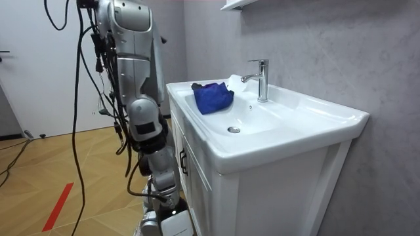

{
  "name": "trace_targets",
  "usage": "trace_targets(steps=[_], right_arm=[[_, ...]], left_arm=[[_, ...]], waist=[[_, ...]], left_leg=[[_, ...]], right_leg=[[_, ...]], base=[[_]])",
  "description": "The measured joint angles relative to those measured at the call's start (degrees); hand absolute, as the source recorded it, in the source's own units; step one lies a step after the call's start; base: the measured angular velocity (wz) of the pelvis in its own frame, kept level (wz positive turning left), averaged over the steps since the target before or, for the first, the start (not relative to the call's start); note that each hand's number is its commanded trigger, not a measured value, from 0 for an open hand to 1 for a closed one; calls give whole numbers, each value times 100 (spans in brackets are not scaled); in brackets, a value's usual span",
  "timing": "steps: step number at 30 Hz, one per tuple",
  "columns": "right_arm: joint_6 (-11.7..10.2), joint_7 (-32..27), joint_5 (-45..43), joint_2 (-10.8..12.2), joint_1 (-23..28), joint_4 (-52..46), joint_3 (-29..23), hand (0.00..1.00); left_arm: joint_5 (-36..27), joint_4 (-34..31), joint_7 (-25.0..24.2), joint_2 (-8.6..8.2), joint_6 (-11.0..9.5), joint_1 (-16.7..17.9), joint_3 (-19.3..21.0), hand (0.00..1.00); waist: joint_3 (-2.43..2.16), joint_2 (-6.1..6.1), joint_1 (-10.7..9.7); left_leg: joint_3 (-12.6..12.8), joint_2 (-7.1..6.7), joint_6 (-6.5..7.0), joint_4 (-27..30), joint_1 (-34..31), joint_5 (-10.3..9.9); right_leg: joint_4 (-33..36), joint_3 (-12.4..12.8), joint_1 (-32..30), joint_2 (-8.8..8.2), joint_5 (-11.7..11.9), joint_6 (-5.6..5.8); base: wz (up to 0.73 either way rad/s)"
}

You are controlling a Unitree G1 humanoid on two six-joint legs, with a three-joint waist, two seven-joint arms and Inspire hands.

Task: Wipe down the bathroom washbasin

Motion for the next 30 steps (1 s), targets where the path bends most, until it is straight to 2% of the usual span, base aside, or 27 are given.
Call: trace_targets(steps=[4, 5, 9, 12, 15, 16, 18, 20, 21, 23, 24, 26, 30], right_arm=[[3, 19, -2, -84, -52, -105, 32, 0], [108, 40, -1, -97, -72, -105, 29, 0], [226, 129, -82, -151, -56, -114, 22, 0], [256, 137, -304, -183, 6, -145, 37, 0], [253, 131, -351, -216, 69, -199, 42, 0], [253, 130, -343, -225, 92, -200, 43, 0], [259, 140, -348, -224, 125, -230, 55, 0], [303, 137, -336, -223, 136, -229, 102, 0], [308, 141, -339, -222, 140, -229, 106, 0], [304, 187, -375, -212, 134, -229, 102, 0], [303, 198, -372, -210, 118, -229, 103, 0], [293, 222, -370, -200, 98, -224, 94, 0], [249, 221, -367, -199, -14, -197, 111, 0]], left_arm=[[-737, 707, 194, 32, 33, 237, 214, 0], [-890, 812, 225, 32, 65, 260, 242, 0], [-975, 973, 312, 32, 131, 474, 305, 0], [-1085, 1194, 423, 32, 129, 601, 493, 0], [-1275, 1550, 620, 26, 101, 931, 541, 0], [-1377, 1801, 637, -2, 95, 1047, 502, 0], [-1387, 1927, 679, -214, 94, 1259, 463, 0], [-1387, 2146, 715, -502, 91, 1481, 228, 0], [-1387, 2206, 714, -581, 86, 1535, 200, 0], [-1393, 2518, 728, -864, 70, 1588, 109, 0], [-1398, 2583, 742, -922, 61, 1640, 21, 0], [-1396, 2977, 729, -1063, 5, 1809, -487, 0], [-1389, 3506, 694, -1250, -42, 1848, -1087, 0]], waist=[[-12, -14, 156], [-13, -31, 209], [-14, -43, 257], [-20, -64, 364], [-26, -59, 356], [-42, -81, 345], [-37, -91, 334], [-44, -138, 340], [-47, -148, 345], [-52, -196, 280], [-49, -206, 234], [-43, -239, 125], [-12, -305, -41]], left_leg=[[-138, -38, 9, 61, -81, 5], [-187, -47, 9, 76, -102, 5], [-360, -82, 15, 125, -194, 8], [-345, -82, 19, 123, -191, 11], [-369, -102, 22, 126, -218, 12], [-372, -113, 35, 121, -215, 20], [-379, -124, 41, 90, -214, 24], [-409, -137, 45, 85, -210, 26], [-417, -138, 45, 84, -209, 26], [-426, -139, 48, 80, -195, 28], [-427, -139, 51, 77, -186, 30], [-432, -149, 55, 72, -117, 33], [-407, -144, 55, 84, -111, 33]], right_leg=[[-8, -158, 7, -25, -13, 13], [-10, -209, 19, -29, -15, 15], [-4, -348, 17, -40, -23, 19], [15, -369, 7, -50, -45, 15], [6, -390, 2, -68, -56, 26], [19, -409, 0, -85, -60, 33], [24, -411, -5, -96, -64, 41], [16, -425, 3, -100, -63, 45], [17, -431, 4, -101, -63, 46], [25, -427, 24, -102, -64, 46], [23, -429, 40, -104, -64, 46], [29, -430, 127, -117, -71, 57], [53, -421, 117, -124, -79, 61]], base=[[19], [24], [23], [-1], [4], [8], [3], [4], [5], [4], [0], [0], [-2]])
